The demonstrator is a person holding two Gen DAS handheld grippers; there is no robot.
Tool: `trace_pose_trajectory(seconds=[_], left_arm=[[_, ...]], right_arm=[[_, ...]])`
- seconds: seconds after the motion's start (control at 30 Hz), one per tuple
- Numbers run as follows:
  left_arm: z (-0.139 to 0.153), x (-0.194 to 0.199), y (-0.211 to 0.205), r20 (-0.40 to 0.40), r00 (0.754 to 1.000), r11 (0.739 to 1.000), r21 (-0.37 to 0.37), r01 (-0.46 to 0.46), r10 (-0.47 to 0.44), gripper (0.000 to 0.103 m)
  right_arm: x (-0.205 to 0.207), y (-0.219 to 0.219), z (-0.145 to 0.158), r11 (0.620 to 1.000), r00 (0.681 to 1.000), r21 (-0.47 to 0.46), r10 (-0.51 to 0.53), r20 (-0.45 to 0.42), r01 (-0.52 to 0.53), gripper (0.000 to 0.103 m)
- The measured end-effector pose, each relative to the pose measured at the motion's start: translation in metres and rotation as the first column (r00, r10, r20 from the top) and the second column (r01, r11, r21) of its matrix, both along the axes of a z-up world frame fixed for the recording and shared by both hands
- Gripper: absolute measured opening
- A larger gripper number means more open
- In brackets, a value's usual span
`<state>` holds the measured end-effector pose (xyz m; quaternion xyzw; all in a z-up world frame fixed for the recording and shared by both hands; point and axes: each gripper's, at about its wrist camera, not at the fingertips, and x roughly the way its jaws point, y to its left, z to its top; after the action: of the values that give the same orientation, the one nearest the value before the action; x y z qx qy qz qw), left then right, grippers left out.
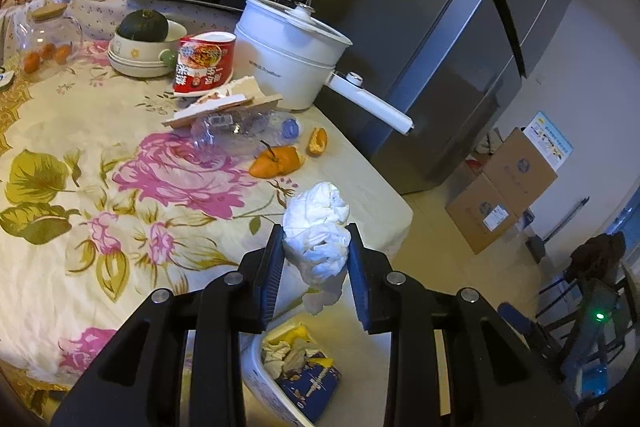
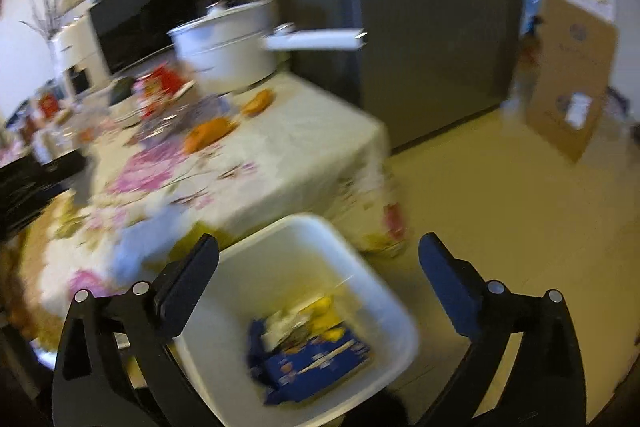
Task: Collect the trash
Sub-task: 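Carry the tissue and paper wrapper over the white bin and open both grippers, then reach the left gripper to the large orange peel and grasp it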
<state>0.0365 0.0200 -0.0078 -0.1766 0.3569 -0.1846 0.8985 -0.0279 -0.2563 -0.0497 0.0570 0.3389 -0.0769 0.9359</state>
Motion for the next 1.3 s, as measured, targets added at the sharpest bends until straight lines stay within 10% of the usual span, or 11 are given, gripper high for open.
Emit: trace_pose_trajectory(seconds=[0.27,0.63,0.97,1.3], left_arm=[[0.0,-0.008,-0.019,-0.016,0.994,0.993,-0.033,0.112,-0.113,0.034],[-0.017,-0.019,-0.059,-0.075,0.964,0.966,0.017,0.257,-0.255,0.037],[-0.037,-0.022,-0.08,-0.134,0.936,0.942,0.04,0.332,-0.325,0.068],[-0.049,-0.009,-0.069,-0.184,0.947,0.96,0.038,0.276,-0.265,0.073]], right_arm=[[0.003,-0.009,-0.003,0.972,0.988,-0.175,-0.154,0.028,0.157,0.096],[0.008,-0.031,-0.005,0.954,0.962,-0.13,-0.271,0.011,0.27,0.096],[0.012,-0.034,-0.011,0.962,0.965,-0.093,-0.259,-0.03,0.255,0.096],[0.018,-0.023,-0.014,0.978,0.977,-0.074,-0.202,-0.065,0.197,0.096]])
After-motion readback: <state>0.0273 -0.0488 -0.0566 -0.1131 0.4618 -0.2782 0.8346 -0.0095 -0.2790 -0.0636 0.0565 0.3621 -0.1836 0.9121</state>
